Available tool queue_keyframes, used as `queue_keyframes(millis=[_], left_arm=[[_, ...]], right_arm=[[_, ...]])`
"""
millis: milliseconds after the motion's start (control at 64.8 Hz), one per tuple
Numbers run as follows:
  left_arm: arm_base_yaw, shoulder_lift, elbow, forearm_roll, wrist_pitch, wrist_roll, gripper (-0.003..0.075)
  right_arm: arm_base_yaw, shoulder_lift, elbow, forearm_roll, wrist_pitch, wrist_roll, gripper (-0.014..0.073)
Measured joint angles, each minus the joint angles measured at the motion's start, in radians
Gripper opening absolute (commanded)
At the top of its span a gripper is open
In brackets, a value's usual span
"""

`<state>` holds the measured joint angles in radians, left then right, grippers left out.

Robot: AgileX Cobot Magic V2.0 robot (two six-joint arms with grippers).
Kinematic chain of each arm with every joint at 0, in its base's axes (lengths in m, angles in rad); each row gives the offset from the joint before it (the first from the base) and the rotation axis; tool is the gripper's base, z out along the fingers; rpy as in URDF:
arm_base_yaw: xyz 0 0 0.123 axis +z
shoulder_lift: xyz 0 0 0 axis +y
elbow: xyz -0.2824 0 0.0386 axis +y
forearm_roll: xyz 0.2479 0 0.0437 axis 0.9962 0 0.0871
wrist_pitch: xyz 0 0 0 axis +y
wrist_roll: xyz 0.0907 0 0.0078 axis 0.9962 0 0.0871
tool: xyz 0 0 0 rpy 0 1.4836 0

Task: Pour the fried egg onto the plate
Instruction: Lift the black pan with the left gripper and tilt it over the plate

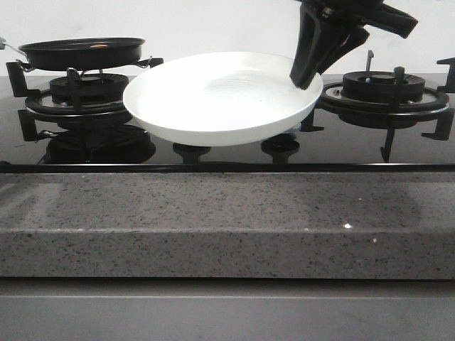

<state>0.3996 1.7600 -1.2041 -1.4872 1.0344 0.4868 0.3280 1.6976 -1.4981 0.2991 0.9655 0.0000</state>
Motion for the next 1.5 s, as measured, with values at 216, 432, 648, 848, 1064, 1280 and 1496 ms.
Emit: queue_keyframes(millis=[216, 432, 648, 848, 1064, 1280, 1496], left_arm=[[0.000, 0.000, 0.000, 0.000, 0.000, 0.000, 0.0113], [0.000, 0.000, 0.000, -0.012, 0.004, 0.012, -0.0019], [0.000, 0.000, -0.002, -0.040, 0.034, 0.051, -0.0019], [0.000, -0.039, -0.002, -0.048, 0.065, 0.095, -0.0019], [-0.002, -0.140, -0.002, -0.038, 0.080, 0.127, -0.0019], [-0.024, -0.283, 0.007, 0.015, 0.078, 0.154, -0.0019], [-0.128, -0.414, 0.007, 0.111, 0.013, 0.160, -0.0020]], right_arm=[[0.000, 0.000, 0.000, 0.000, 0.000, 0.000, -0.0058], [0.000, 0.000, 0.000, 0.000, 0.000, 0.000, -0.0058], [0.000, 0.000, 0.000, 0.000, 0.000, 0.000, -0.0058], [0.000, 0.000, 0.000, 0.000, 0.000, 0.000, -0.0058], [0.000, 0.000, 0.000, 0.000, 0.000, 0.000, -0.0058], [0.000, 0.000, 0.000, 0.000, 0.000, 0.000, -0.0058], [0.000, 0.000, 0.000, 0.000, 0.000, 0.000, -0.0058]])
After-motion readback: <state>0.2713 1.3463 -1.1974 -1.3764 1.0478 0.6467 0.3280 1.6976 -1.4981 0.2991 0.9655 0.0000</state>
